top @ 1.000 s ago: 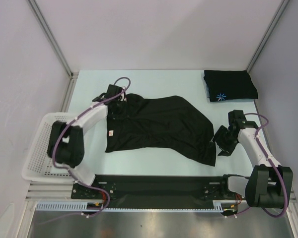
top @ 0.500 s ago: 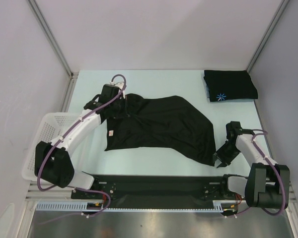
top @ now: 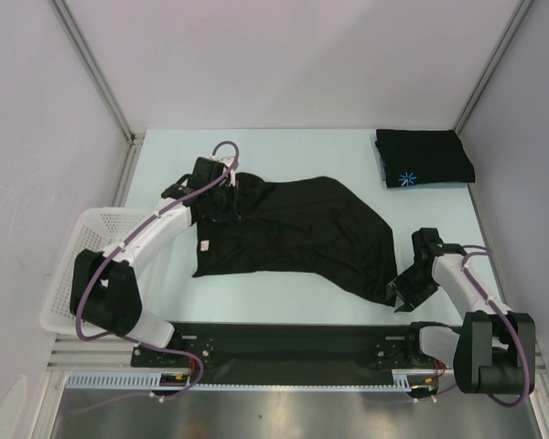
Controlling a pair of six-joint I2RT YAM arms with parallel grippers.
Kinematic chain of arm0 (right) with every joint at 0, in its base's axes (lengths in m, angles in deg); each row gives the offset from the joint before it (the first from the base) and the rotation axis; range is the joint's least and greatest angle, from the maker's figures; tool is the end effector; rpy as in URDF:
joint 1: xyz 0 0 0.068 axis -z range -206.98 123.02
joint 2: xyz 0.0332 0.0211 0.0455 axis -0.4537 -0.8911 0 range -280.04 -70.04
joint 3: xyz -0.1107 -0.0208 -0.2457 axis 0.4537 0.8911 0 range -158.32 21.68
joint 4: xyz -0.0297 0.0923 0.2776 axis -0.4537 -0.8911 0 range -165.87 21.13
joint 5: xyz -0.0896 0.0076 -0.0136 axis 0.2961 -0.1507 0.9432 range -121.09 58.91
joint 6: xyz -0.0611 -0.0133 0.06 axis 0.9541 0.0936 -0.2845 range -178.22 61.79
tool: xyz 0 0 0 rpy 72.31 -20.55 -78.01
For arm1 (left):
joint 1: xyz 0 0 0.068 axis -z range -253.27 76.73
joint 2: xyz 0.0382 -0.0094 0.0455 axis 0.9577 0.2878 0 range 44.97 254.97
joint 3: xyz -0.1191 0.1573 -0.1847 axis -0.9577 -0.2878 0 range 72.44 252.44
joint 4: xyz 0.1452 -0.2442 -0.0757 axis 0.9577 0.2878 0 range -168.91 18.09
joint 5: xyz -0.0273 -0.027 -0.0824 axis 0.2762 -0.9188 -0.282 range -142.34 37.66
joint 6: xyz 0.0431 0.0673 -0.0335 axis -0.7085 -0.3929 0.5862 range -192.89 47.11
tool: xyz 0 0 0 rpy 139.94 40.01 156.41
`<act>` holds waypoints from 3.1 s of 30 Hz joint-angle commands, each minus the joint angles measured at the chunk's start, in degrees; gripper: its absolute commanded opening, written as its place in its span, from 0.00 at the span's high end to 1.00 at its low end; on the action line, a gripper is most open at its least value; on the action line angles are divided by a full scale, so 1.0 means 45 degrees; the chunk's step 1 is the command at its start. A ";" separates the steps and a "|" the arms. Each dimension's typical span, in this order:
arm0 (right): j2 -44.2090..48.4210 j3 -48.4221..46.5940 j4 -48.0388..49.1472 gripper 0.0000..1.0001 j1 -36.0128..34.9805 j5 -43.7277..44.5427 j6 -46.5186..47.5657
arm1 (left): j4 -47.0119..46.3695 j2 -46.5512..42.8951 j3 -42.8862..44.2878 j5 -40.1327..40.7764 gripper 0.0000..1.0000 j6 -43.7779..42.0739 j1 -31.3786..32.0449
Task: Fold and stack the t-shirts
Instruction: Flatten the tshirt out
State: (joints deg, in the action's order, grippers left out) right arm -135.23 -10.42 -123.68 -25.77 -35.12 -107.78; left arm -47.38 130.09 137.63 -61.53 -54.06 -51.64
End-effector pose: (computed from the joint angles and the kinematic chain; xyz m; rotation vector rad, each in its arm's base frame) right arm 0.1828 0.0015 0.0980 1.3421 2.8325 0.1244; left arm 0.3433 -0.1494 0.2180 0.1323 2.5172 -0.4948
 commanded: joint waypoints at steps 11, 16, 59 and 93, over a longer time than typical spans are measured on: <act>-0.0103 0.0842 0.1299 0.57 0.0668 0.0291 -0.0646 | 0.0161 -0.0966 0.0045 -0.0263 1.00 -0.0259 0.0018; -0.0552 0.0922 0.2081 0.67 0.0668 0.0581 -0.0920 | 0.0317 -0.1395 0.0064 -0.0184 1.00 -0.0161 0.0018; 0.5910 -1.1732 0.5716 1.00 -0.0640 0.1190 0.6677 | -0.3589 -1.0283 0.7367 -0.0691 1.00 -0.6744 0.0350; -0.8206 -0.8412 1.2394 1.00 0.0746 0.2458 0.7302 | -0.7104 1.1140 1.0960 0.1220 1.00 -0.7174 -0.0919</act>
State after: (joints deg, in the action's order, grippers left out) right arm -170.46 -42.59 -72.86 -23.02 -26.29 -77.13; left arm -78.92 179.60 178.85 -57.81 -89.97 -55.88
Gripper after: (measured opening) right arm 0.018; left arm 0.006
